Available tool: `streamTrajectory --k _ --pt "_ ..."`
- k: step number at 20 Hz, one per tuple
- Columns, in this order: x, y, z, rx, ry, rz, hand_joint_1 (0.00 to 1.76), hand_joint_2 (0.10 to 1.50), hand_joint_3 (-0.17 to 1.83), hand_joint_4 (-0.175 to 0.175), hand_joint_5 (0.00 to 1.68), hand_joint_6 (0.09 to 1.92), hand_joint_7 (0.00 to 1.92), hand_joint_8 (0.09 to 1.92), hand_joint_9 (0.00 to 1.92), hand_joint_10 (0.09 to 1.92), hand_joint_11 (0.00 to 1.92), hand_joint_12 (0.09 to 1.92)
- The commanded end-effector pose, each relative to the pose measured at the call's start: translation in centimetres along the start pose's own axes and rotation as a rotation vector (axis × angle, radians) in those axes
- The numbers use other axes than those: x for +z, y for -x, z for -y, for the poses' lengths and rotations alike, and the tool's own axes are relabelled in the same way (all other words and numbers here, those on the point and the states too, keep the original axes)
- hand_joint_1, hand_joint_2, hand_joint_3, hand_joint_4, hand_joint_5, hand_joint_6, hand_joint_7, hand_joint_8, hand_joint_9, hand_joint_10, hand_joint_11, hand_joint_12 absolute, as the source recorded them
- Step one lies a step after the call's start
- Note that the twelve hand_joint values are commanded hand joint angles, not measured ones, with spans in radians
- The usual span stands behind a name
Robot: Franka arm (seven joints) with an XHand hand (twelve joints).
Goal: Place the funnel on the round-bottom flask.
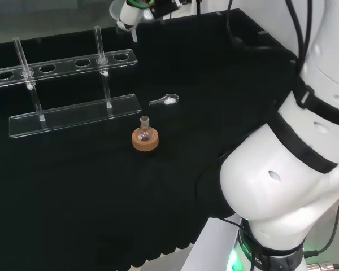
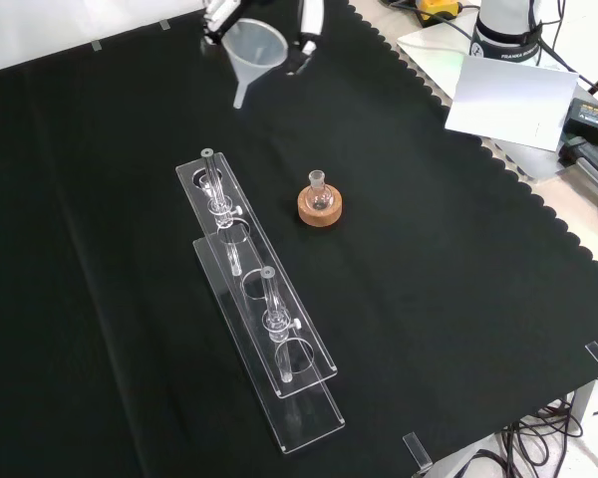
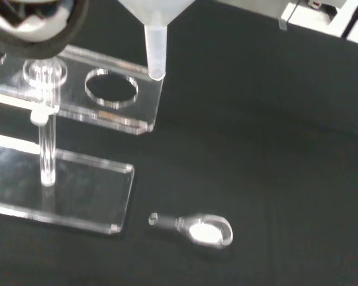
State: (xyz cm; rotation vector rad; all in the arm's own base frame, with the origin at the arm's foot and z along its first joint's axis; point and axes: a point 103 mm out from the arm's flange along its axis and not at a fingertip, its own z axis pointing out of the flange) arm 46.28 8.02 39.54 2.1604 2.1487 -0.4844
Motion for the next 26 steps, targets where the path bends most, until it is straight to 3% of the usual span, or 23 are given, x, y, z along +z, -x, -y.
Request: streamTrajectory --k 1,10,26 --pt "1.8 -0.1 4.8 0.026 -0.036 -0.011 0.93 0.64 0.64 -0.051 0.78 0.73 0.83 0.69 1.3 0.2 1.0 1.0" --pt "5.0 -1.1 6.5 0.018 -0.076 -0.034 0.93 0.64 0.64 -0.05 0.79 0.73 0.83 0.7 1.3 0.2 1.0 1.01" --pt "11.9 -3.6 5.8 -0.012 -0.177 -0.097 0.92 0.64 0.64 -0.049 0.8 0.73 0.83 0.7 1.3 0.19 0.99 1.02"
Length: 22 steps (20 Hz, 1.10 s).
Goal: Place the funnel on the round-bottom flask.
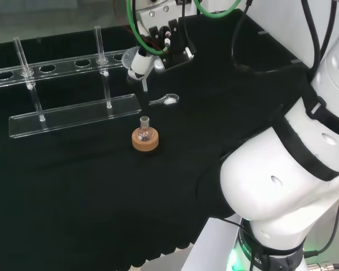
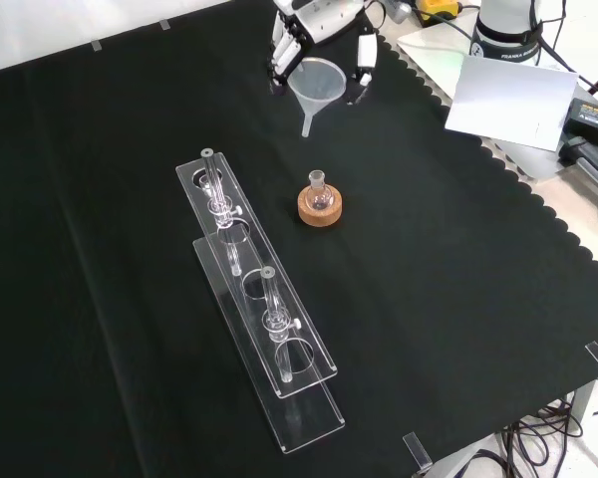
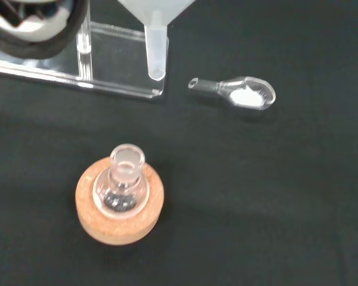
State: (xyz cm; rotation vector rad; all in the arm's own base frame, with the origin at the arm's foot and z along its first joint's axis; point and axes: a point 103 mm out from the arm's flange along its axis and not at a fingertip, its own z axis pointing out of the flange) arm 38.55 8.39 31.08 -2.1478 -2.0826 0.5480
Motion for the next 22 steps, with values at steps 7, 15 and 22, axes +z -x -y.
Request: streamTrajectory --k 7,15,22 --pt "5.2 -1.4 -1.6 -0.023 -0.066 -0.012 0.92 0.63 0.65 -0.047 0.81 0.73 0.83 0.7 1.3 0.19 0.99 1.03" --pt "6.9 -1.6 -2.1 -0.027 -0.073 -0.013 0.92 0.63 0.65 -0.048 0.82 0.72 0.83 0.7 1.3 0.19 0.99 1.04" --pt "7.6 -1.7 -2.8 -0.025 -0.071 -0.02 0.92 0.63 0.65 -0.048 0.82 0.72 0.83 0.7 1.31 0.19 0.99 1.04"
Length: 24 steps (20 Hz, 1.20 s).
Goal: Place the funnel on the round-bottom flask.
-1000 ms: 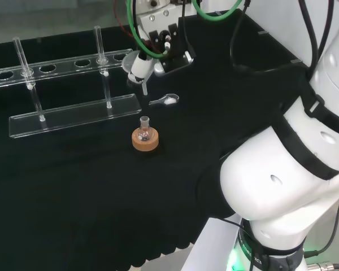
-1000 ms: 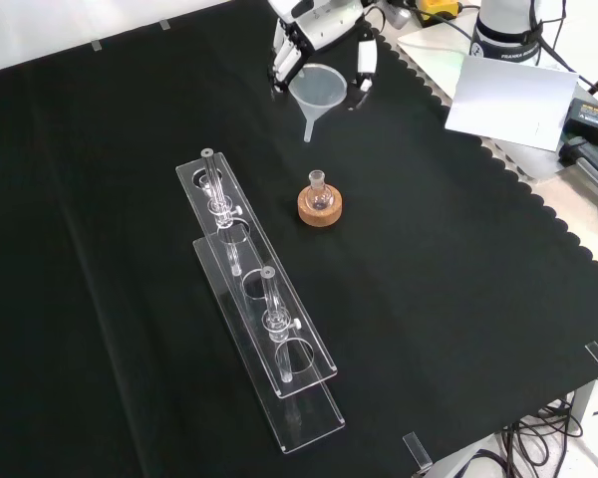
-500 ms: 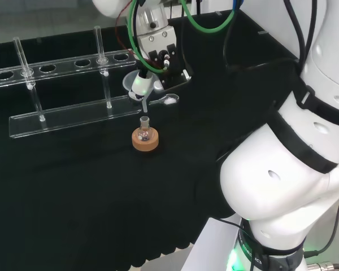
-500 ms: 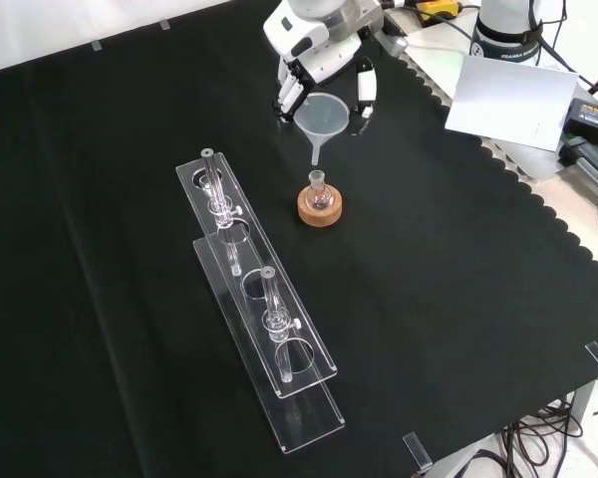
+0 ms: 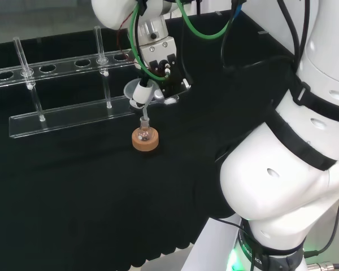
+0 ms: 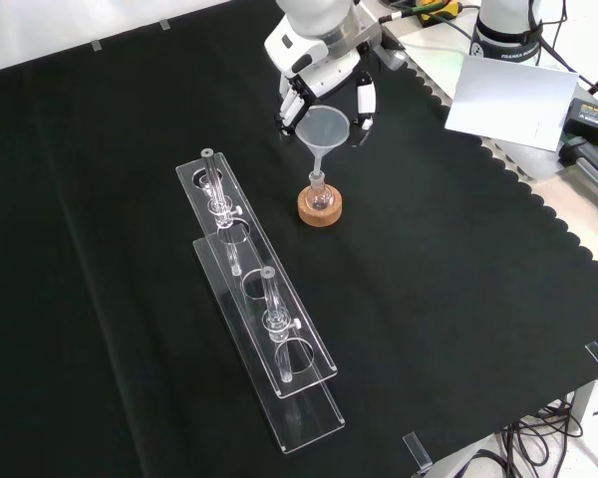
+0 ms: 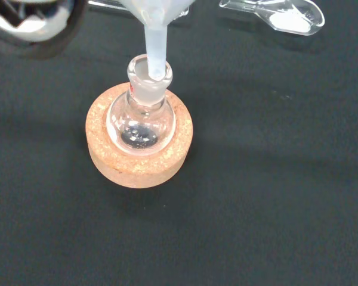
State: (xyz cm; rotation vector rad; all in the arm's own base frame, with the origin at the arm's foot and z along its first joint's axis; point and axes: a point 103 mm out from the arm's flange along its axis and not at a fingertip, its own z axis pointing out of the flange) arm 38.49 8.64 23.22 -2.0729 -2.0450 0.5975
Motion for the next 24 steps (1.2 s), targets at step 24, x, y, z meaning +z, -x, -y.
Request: streamTrajectory --k 24 --pt "2.1 -0.4 -1.5 0.006 -0.042 -0.031 0.91 0.63 0.65 -0.049 0.84 0.71 0.83 0.7 1.31 0.19 0.99 1.04"
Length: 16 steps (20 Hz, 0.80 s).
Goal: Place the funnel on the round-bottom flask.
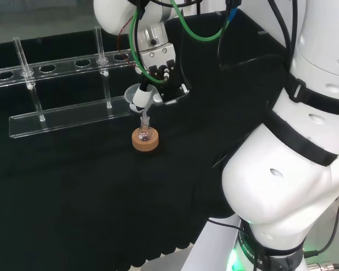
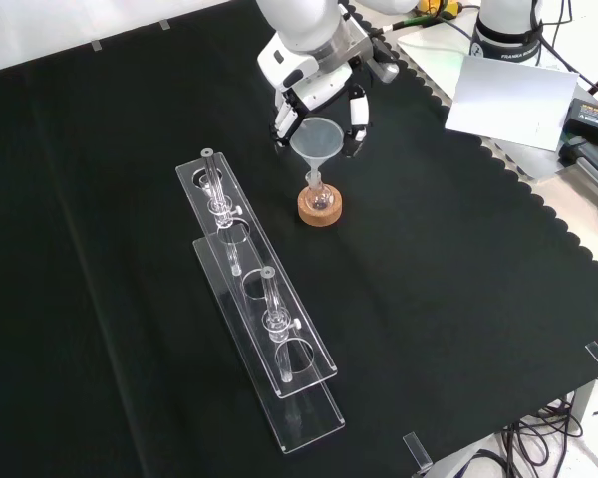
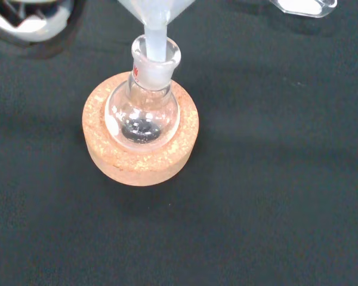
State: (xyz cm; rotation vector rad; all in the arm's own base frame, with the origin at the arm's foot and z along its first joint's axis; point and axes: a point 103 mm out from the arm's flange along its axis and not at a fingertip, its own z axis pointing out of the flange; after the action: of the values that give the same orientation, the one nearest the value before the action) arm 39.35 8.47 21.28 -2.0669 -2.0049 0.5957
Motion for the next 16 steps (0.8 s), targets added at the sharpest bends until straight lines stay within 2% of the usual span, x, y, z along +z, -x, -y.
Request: streamTrajectory --k 1,16 --pt "0.7 -0.3 0.0 -0.004 -0.016 -0.011 0.9 0.63 0.65 -0.049 0.84 0.71 0.83 0.7 1.31 0.19 0.99 1.04" --pt "1.9 -0.6 -0.2 -0.011 -0.026 -0.003 0.89 0.64 0.65 -0.049 0.83 0.71 0.83 0.7 1.3 0.18 0.98 1.04"
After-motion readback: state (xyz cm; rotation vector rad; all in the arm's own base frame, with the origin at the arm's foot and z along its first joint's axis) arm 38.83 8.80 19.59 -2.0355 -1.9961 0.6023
